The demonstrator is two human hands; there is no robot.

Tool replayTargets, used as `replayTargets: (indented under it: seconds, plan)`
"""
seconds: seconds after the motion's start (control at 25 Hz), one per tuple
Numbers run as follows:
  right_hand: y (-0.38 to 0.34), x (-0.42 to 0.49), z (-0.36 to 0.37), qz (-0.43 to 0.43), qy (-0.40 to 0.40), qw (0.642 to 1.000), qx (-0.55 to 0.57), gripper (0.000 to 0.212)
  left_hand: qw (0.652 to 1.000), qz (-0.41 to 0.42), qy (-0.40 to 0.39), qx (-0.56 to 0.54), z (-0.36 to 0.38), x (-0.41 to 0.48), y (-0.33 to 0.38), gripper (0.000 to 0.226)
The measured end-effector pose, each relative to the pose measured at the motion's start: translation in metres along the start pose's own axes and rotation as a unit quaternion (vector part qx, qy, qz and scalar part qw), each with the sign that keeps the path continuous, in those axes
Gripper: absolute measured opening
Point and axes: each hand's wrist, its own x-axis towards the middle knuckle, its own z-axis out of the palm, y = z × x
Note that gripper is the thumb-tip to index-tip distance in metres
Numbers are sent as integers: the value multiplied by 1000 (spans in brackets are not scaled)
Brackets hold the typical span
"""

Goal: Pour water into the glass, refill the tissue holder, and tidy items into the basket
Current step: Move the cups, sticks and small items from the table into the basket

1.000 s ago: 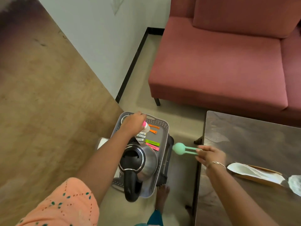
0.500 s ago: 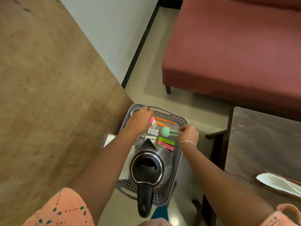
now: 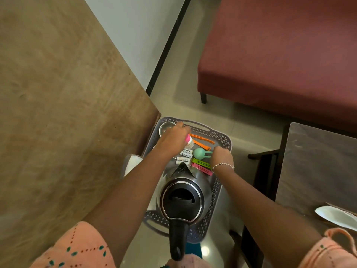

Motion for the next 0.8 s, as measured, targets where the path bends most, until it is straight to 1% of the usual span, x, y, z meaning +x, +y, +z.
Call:
replayTargets:
  seconds: [0.16, 0.2, 0.28, 0.32, 0.44, 0.48, 0.52, 0.56, 0.68, 0.8]
  plan:
    - [2, -4, 9, -37, -17, 997, -63, 36, 1000, -2, -9, -10, 4, 0, 7, 29]
    - [2, -3, 10, -46, -16, 997, -56, 37, 1000, 0, -9, -11, 3, 0, 9, 28]
    - [3, 0, 6, -65, 4, 998, 3, 35, 1000, 7, -6, -20, 2, 0, 15, 28]
    - [5, 1, 1, -88, 23, 995, 45, 37, 1000, 9, -3, -30, 1, 0, 20, 29]
    - [11, -2, -17, -174, 42, 971, 159, 66, 997, 9, 11, -72, -6, 1, 41, 45]
    - [12, -4, -23, -199, 53, 961, 184, 72, 996, 6, 18, -87, -9, 1, 50, 51]
    - [14, -5, -27, -219, 69, 954, 194, 73, 994, 1, 27, -102, -11, 2, 56, 56]
    - [15, -6, -30, -238, 89, 949, 188, 71, 992, -4, 37, -116, -12, 4, 62, 59]
    - [17, -3, -36, -267, 124, 949, 113, 61, 985, -12, 56, -162, -12, 7, 73, 64]
    - [24, -1, -37, -273, 163, 945, 74, 44, 971, -3, 34, -237, -9, 7, 73, 69]
